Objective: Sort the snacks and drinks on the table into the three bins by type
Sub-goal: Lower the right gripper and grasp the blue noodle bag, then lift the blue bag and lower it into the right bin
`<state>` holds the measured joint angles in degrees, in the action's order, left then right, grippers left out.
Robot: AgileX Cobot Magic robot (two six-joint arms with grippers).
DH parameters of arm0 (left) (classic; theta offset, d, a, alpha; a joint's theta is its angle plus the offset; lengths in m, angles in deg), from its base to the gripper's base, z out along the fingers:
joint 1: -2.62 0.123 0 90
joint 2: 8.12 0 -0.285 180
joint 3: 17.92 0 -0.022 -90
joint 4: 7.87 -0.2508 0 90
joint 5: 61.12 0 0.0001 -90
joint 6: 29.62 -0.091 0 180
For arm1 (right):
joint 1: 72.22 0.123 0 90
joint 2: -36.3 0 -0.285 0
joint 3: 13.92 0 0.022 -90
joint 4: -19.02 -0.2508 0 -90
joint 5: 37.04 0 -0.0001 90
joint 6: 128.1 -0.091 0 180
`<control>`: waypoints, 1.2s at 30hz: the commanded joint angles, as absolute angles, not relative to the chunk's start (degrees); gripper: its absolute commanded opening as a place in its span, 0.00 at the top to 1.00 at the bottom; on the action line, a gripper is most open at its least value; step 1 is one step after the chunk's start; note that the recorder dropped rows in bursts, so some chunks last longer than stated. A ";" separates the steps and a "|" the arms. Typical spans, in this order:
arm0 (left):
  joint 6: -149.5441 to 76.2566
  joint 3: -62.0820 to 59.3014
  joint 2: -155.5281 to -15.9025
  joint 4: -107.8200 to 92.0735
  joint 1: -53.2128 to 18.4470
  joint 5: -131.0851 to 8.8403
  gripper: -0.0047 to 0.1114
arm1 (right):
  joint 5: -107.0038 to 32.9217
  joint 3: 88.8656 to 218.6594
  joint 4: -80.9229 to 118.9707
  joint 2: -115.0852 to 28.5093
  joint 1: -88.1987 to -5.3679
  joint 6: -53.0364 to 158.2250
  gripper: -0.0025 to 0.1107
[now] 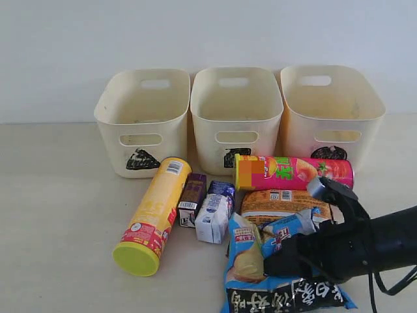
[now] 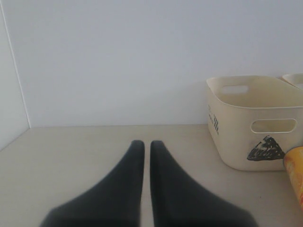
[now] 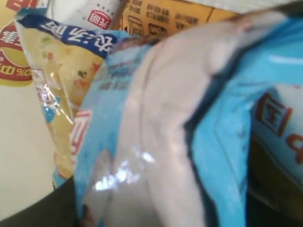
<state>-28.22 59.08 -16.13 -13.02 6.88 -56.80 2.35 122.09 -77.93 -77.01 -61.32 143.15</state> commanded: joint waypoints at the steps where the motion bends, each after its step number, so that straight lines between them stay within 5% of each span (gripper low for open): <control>1: -28.23 59.30 -15.90 -13.25 6.58 -57.21 0.93 | 1.55 121.56 -74.84 -75.97 -61.22 143.18 0.98; 13: -28.23 59.30 -15.90 -13.25 6.58 -57.21 0.93 | 2.81 122.91 -72.72 -49.72 -61.22 138.11 0.98; 20: -28.23 59.30 -15.90 -13.25 6.58 -57.21 0.93 | -16.56 127.89 -72.72 -38.71 -61.22 139.40 0.98; 27: -28.23 59.30 -15.90 -13.25 6.58 -57.21 0.93 | -47.98 132.22 -72.38 -39.23 -61.22 140.94 0.98; 36: -28.23 59.30 -15.90 -13.25 6.58 -57.21 0.93 | -52.66 144.73 -62.96 -50.56 -61.22 140.66 0.98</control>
